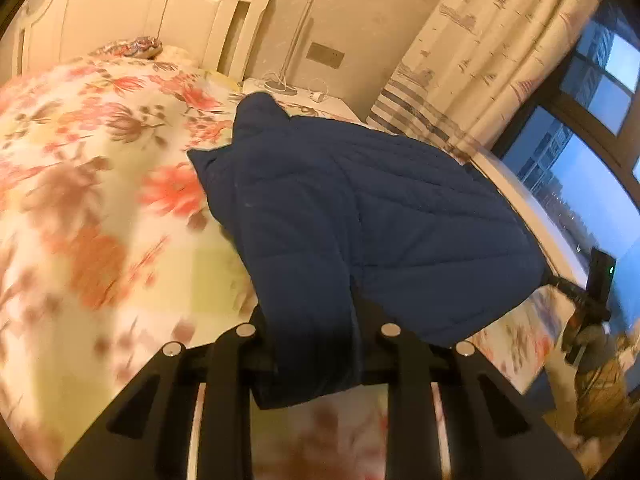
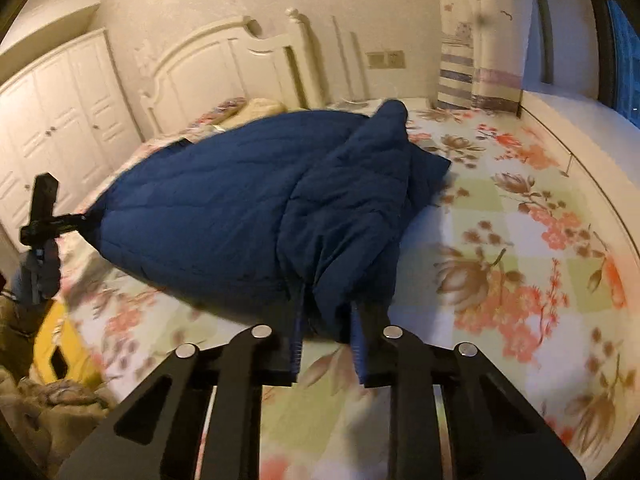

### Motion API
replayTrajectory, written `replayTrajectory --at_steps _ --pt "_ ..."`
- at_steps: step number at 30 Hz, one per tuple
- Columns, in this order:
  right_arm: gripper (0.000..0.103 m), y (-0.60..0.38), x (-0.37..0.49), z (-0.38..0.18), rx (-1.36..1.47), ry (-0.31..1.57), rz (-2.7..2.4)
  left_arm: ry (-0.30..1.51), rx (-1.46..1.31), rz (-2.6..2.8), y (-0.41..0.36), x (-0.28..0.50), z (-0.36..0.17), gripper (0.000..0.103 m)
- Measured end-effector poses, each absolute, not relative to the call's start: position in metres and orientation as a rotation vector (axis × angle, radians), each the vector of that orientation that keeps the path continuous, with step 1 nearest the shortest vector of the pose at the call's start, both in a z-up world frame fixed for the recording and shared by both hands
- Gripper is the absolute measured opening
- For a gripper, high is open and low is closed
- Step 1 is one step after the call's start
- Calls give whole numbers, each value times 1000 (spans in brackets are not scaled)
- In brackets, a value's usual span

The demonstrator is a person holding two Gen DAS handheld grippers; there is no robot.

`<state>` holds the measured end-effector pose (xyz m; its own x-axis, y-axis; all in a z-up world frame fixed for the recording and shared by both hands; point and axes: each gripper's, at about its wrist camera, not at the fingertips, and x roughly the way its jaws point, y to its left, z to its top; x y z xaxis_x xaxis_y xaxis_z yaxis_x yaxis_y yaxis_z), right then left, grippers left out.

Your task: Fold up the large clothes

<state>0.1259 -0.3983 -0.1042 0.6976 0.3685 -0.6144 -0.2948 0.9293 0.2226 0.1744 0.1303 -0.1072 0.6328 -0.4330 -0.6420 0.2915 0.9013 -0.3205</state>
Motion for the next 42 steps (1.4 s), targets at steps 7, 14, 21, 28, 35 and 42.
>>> replayTrajectory --at_steps 7,14,21,28,35,42 --pt "34 -386 48 -105 147 750 463 807 -169 -359 154 101 -122 44" --pt "71 -396 14 -76 163 649 295 562 -254 -45 188 73 -92 93" --pt "83 -312 73 -27 31 531 273 441 -90 -33 111 106 -21 101" --pt "86 -175 132 -30 -300 486 336 524 38 -45 25 186 -17 101" --pt "88 -179 193 -104 -231 705 398 800 43 11 6 276 -112 101" --pt "89 -175 196 -109 -253 735 385 845 116 41 -2 286 -122 101"
